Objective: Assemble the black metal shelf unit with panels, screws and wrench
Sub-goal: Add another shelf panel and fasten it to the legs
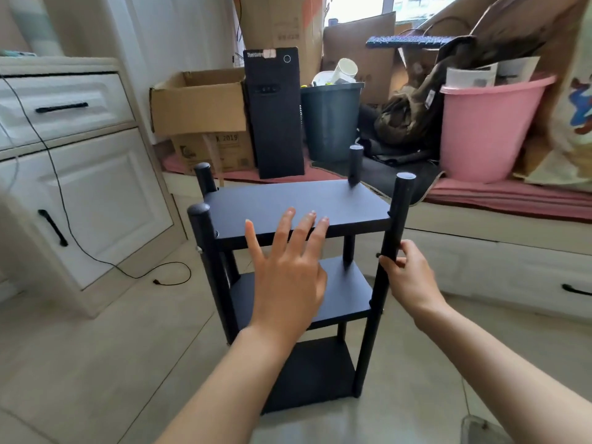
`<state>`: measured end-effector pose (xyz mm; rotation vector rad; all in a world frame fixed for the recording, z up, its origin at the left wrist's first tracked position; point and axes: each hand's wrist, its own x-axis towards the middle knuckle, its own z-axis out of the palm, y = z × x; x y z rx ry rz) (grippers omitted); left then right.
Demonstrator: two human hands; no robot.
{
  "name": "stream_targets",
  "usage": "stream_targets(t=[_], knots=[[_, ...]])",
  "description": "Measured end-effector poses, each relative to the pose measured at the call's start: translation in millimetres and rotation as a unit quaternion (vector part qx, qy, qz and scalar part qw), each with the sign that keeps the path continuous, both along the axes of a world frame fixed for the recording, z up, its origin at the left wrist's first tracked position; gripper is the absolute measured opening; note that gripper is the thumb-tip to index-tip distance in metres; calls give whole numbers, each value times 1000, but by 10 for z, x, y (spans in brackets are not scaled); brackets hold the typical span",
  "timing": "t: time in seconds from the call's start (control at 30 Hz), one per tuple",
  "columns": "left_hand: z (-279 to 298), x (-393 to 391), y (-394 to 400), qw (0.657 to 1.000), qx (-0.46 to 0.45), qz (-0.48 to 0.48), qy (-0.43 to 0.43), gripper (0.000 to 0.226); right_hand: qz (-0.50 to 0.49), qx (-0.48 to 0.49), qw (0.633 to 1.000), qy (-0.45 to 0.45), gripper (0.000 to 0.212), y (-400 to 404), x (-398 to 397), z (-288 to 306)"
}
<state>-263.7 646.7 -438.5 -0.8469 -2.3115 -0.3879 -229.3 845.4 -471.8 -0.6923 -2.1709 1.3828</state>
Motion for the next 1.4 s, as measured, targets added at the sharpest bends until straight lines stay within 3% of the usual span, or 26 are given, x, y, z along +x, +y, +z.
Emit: stream_targets(t=[0.3, 0.53, 0.63, 0.77, 0.87, 1.0, 1.07, 1.2, 1.33, 1.4], knots=[[121, -302, 163, 994, 92, -32, -55, 40, 14, -25, 999, -23, 15, -19, 339, 133], [257, -112, 372, 980, 112, -20, -161, 54, 35, 13, 999, -35, 25, -87, 771, 158], [315, 101, 426, 964, 177, -62, -189, 52, 40, 25, 998, -39, 25, -78, 983, 159], [341, 436, 424, 907, 357, -110, -193, 29, 39, 38, 997, -51, 16, -35, 1080, 179], [302, 564, 428, 834, 459, -99, -291, 13, 41, 26, 997, -61, 18, -54, 1055, 194], [200, 548, 501, 758, 424, -81, -489, 22, 26, 23, 999, -31, 16, -96, 935, 213], [119, 505, 547, 730, 405, -91, -543, 23, 30, 27, 999, -26, 19, -108, 884, 203], [38, 482, 636, 664, 416, -161, -601, 29, 33, 45, 998, -23, 21, -217, 846, 163], [78, 519, 659, 576, 507, -185, -613, 34, 53, 50, 997, -11, 17, -369, 797, 107], [94, 520, 636, 565, 527, -192, -606, 36, 63, 53, 997, -7, 18, -432, 774, 79]])
